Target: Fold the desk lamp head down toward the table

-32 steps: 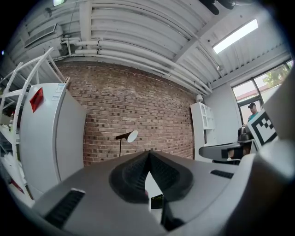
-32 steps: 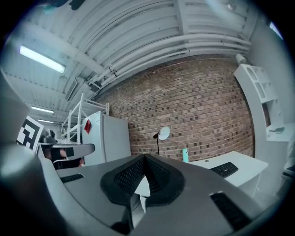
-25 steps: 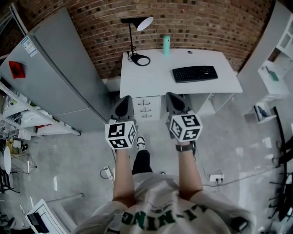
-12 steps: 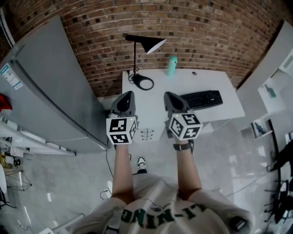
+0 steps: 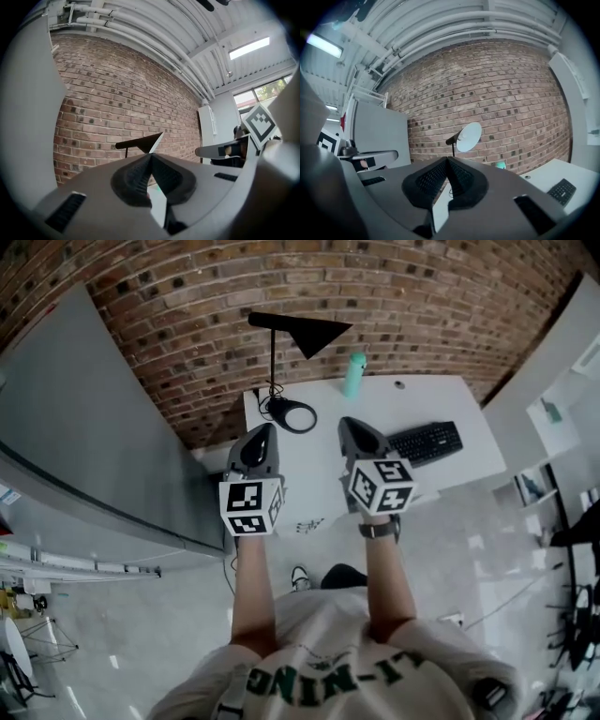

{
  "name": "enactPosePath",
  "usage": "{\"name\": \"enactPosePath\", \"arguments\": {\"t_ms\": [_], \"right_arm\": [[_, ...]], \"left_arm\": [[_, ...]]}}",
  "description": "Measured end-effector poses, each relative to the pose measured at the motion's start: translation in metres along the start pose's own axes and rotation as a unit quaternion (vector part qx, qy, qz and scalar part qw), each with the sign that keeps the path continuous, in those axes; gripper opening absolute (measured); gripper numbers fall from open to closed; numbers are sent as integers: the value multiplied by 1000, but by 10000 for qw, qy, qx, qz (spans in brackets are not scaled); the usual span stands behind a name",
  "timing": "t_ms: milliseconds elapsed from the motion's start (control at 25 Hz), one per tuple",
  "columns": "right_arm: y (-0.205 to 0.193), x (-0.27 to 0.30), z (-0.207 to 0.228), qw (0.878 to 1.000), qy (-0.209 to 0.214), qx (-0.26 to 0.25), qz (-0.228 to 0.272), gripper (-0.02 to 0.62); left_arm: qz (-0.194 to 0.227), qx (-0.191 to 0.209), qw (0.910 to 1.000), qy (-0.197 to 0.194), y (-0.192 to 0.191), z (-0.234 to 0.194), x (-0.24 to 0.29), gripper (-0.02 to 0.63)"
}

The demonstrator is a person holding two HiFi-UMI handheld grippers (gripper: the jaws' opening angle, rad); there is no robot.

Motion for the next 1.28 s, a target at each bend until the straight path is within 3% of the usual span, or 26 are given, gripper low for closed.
{"name": "enactPosePath", "arguments": {"t_ms": [440,1000,1280], "right_arm": [[27,43,33,9999,-67,-61,102,5],[75,99,75,9951,733,443,498,9],[86,133,84,9896,1195,656,457,91]], "left_arm": [[21,108,9998,-168,11,-10,58,-6],[91,160,9998,-36,37,-18,124,-6],[-12,123,9998,162,34,-30,146,-6]]}}
Point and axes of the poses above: the fingertips, and each gripper's own axes: x forward along the fingers, z to its right, y out of its top, the point moved 10 cm from there along -x, backward along the fingers, and after that the axes turned 8 degrees about -z, right-handed, at the moved point
